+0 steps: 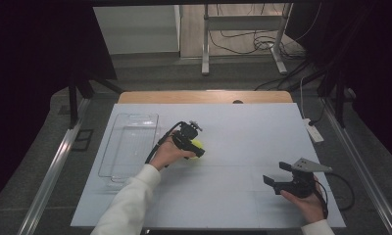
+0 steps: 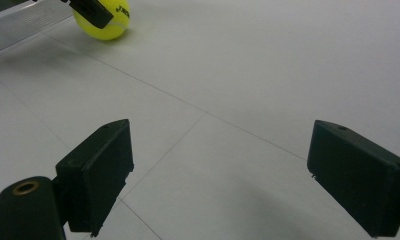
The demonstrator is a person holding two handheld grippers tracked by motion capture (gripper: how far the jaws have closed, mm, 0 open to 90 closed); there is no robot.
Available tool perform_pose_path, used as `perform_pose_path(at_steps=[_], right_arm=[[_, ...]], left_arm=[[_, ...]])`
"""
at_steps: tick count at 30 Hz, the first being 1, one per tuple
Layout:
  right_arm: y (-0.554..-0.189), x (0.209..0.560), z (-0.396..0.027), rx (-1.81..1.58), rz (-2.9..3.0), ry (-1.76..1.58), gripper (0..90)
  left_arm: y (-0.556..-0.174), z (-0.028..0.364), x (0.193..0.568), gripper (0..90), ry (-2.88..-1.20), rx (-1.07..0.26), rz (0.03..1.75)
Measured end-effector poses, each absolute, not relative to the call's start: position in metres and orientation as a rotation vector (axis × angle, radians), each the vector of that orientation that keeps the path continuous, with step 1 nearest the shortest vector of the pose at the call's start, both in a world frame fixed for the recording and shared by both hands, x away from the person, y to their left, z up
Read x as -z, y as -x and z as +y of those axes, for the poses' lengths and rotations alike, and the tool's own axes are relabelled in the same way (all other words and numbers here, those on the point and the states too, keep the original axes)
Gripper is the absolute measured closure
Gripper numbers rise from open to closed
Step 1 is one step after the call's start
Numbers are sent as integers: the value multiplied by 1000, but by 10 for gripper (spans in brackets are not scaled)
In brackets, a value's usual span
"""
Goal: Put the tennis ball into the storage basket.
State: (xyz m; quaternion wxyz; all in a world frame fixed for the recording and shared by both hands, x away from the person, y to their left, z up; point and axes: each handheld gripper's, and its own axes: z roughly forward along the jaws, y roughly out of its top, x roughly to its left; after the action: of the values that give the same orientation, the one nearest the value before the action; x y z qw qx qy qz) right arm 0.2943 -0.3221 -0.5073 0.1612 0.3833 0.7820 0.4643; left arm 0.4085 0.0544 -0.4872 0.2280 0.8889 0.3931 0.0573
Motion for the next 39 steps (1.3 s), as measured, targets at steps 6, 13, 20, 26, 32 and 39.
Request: perform_pose_path(at_steps=[6, 13, 20, 26, 32, 39], right_arm=[[-294, 507, -322, -1324, 2231, -1093, 113], [-294, 507, -322, -1321, 2231, -1094, 113], [-294, 507, -322, -1321, 2230, -1094, 113], [-294, 507, -322, -1321, 2230, -1096, 113], [-294, 508, -322, -1319, 2230, -1100, 113], [-294, 508, -322, -1320, 2230, -1103, 113]], left_arm=[[-405, 56, 481, 266, -2422, -165, 1068], [-401, 57, 474, 267, -2397, -175, 1040], [-400, 60, 470, 267, -2386, -185, 1036], [-398, 65, 464, 267, -2365, -199, 1041], [-396, 70, 456, 267, -2349, -210, 1032], [-395, 71, 450, 267, -2338, -213, 1020]])
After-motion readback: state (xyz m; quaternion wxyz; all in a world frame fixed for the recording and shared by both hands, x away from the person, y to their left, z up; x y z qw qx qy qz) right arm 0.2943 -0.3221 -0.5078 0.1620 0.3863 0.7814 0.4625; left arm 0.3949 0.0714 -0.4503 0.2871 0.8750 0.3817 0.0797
